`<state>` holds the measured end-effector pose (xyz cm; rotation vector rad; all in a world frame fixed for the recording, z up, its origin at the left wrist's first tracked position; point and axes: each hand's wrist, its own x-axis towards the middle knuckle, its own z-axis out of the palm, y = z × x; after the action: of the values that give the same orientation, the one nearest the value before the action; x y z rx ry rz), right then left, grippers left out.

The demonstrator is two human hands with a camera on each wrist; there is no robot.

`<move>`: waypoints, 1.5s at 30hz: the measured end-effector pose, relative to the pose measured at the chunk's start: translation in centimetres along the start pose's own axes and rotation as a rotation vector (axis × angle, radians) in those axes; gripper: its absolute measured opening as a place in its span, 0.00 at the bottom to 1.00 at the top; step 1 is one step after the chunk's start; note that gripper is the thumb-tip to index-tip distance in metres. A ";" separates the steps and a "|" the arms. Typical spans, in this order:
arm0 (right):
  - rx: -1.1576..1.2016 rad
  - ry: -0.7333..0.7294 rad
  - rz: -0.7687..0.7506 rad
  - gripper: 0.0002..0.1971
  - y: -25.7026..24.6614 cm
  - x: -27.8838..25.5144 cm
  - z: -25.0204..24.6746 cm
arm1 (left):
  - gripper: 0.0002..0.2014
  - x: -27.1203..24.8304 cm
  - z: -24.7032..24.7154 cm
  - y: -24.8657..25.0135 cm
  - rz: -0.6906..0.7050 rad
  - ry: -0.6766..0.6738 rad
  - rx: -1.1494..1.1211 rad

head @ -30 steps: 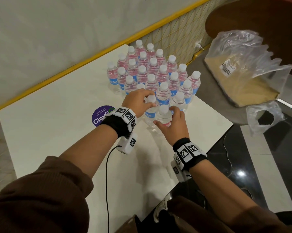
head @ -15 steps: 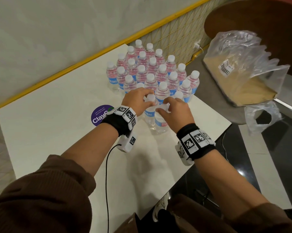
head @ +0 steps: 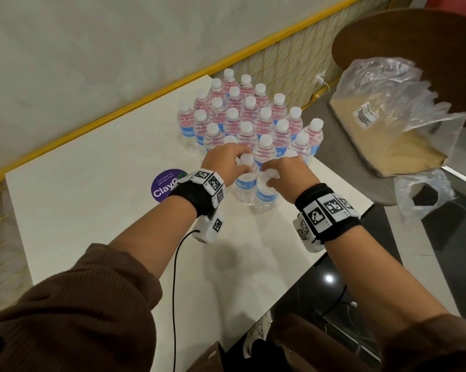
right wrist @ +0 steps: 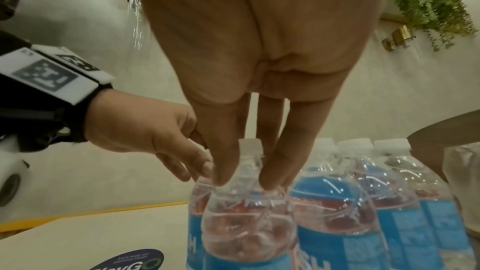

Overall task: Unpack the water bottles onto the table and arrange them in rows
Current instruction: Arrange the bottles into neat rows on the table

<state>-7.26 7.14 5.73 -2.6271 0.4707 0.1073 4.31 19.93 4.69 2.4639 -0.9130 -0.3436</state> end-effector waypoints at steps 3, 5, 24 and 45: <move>-0.025 0.008 -0.031 0.18 0.3 0.2 0.1 | 0.19 0.1 -0.1 0.2 0.003 -0.013 0.018; -0.029 0.007 -0.038 0.19 0.4 0.2 0.2 | 0.20 0.3 -0.1 0.3 0.000 -0.009 0.014; -0.022 -0.030 0.075 0.24 4.0 1.1 -6.2 | 0.24 -1.1 -0.2 6.4 0.199 -0.171 0.226; 0.044 -0.044 -0.042 0.16 7.2 5.5 -9.7 | 0.24 1.3 0.2 8.3 0.084 -0.160 0.254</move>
<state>-4.64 -4.99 10.37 -2.5845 0.3986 0.1390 0.64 13.52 8.78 2.6459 -1.1879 -0.4232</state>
